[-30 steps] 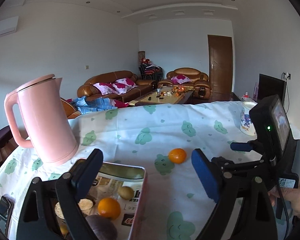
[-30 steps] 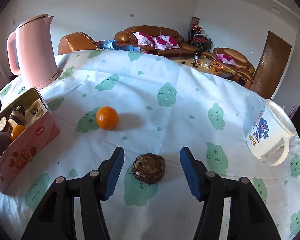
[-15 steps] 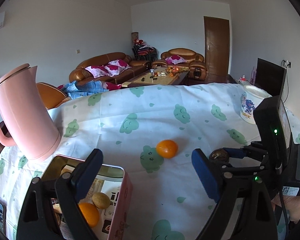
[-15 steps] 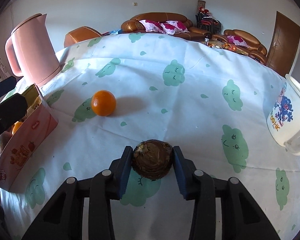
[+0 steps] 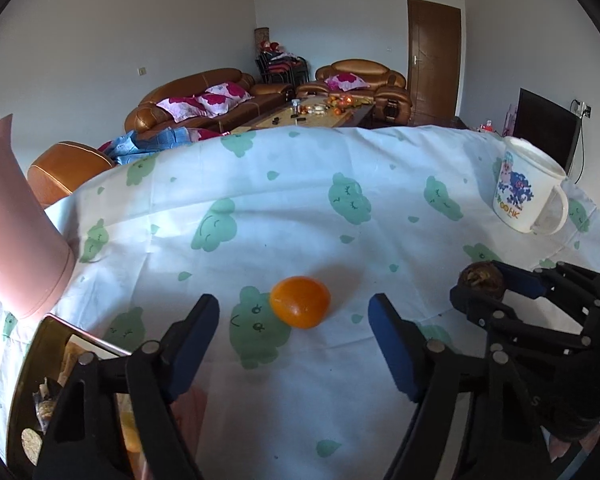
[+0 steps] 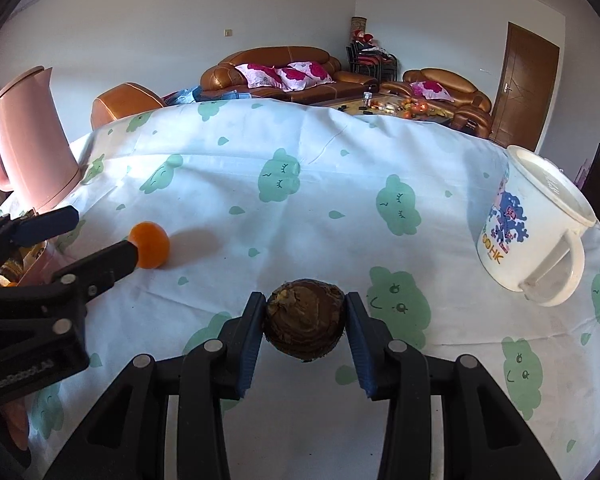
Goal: Organize fruits
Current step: 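Grasp the dark brown fruit with the right tool while the left tool grasps the orange, then lift the dark brown fruit with the right tool while the left tool lifts the orange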
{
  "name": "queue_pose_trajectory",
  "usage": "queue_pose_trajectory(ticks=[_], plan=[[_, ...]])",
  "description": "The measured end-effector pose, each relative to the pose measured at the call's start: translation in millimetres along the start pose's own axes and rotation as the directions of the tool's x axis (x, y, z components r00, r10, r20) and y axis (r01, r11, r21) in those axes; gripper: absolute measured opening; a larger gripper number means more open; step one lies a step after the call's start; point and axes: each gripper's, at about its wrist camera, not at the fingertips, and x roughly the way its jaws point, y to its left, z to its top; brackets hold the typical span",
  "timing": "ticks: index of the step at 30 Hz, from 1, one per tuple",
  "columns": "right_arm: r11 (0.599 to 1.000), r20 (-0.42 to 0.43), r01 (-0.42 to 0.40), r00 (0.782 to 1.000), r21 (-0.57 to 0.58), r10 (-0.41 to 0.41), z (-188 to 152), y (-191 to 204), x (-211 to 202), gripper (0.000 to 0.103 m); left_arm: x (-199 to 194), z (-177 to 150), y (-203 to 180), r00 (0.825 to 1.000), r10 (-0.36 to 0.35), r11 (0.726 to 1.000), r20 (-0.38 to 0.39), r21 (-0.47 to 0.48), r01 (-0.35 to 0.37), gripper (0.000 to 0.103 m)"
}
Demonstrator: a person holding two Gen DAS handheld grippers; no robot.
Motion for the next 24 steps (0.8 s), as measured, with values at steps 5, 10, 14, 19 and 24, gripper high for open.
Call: queue_pose_trajectory(ticks=[5,10,14,19,24], plan=[[1.0,0.01,-0.014,1.0,0.026,0.014,0,-6,-1,0.042,28,7,-1,0.997,-0.026,0.999,-0.066,-0.024,0.025,0.061],[0.999,0.024,-0.022,0.999,0.035,0.021,0,-7,-4,0.042,46,7,-4,0.994,-0.013,1.0,-0.108,-0.013,0.012,0.059],[0.999,0.032,-0.023,0.999,0.024,0.022,0,-6,-5,0.042,50,5,0,0.99,-0.047,0.998,-0.13,-0.035,0.043,0.043],[0.999,0.045,-0.028,0.999,0.025,0.027,0,-7,-7,0.042,40,-2,-3,0.989,-0.092,0.995,-0.117,-0.032,0.089,0.043],[0.999,0.054,-0.028,0.998,0.018,0.027,-1,-6,-9,0.042,26,-7,-8,0.991,-0.102,0.995,-0.088,-0.011,0.101,0.043]])
